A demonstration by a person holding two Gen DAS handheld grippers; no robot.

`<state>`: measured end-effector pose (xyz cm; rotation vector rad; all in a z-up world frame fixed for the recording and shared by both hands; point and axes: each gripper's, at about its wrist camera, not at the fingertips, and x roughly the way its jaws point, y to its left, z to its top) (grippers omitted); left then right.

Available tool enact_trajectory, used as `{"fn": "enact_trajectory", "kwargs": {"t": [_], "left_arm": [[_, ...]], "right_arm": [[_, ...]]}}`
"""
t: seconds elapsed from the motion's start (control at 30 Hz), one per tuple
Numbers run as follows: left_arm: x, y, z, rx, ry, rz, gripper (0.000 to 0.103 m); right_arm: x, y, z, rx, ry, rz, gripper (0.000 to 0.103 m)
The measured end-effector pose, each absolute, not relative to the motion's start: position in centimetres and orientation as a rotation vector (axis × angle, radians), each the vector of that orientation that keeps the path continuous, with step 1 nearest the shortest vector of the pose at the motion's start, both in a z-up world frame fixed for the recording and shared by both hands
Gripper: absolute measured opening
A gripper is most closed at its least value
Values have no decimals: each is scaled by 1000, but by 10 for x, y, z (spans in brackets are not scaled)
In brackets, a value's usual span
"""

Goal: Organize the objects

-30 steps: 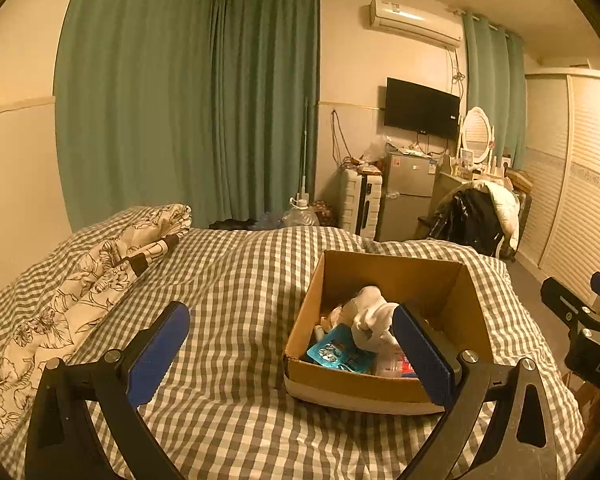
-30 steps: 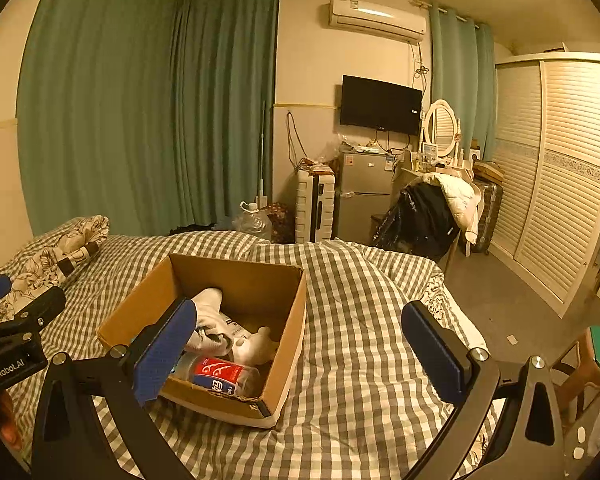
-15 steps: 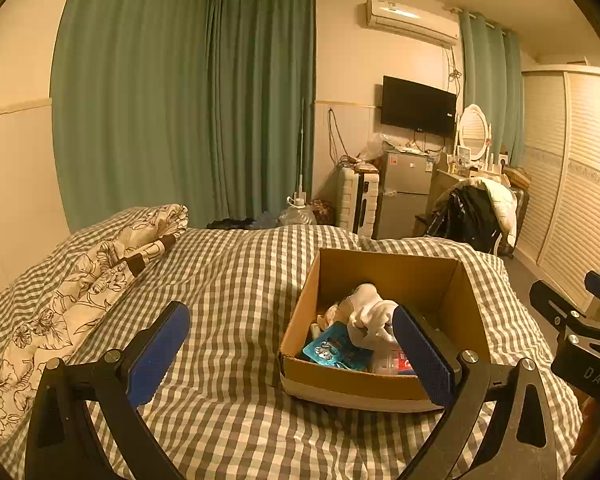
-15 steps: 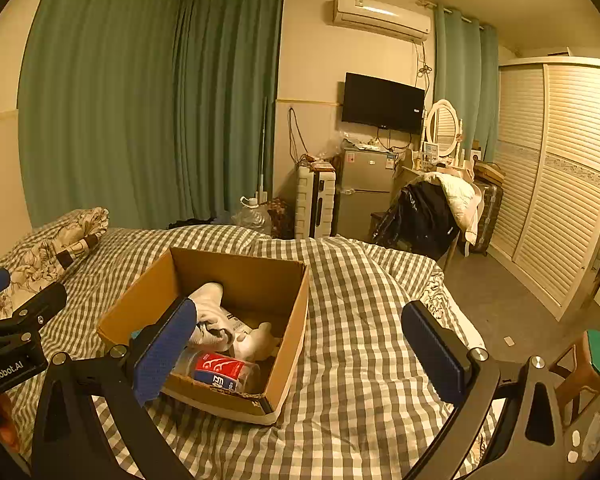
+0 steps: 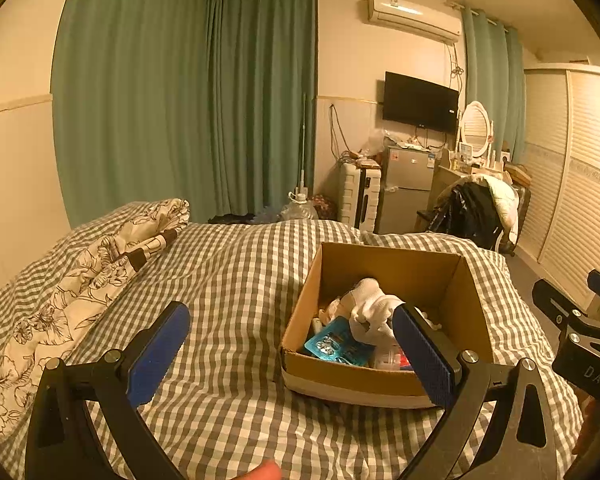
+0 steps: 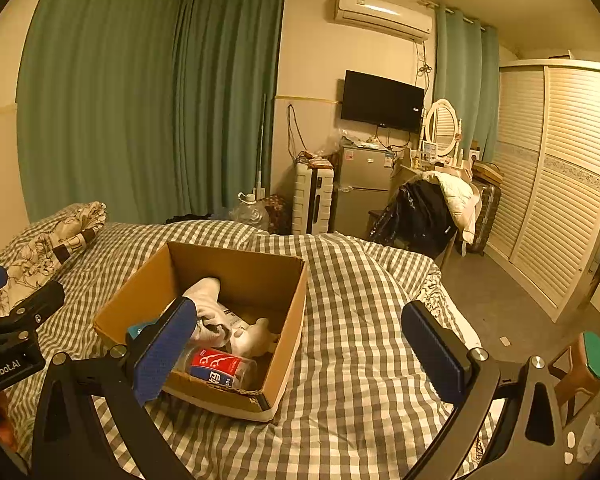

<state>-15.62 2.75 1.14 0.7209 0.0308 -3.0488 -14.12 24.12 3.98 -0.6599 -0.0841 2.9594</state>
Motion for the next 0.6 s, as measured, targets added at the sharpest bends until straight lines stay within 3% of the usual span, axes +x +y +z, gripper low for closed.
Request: {"fn": "enact_trajectory", "kwargs": {"t": [0.6], "left_arm": [[-154, 30, 12, 709, 9, -3053, 103]], "right_arm": [[-141, 240, 39, -671, -90, 2961, 103]]}}
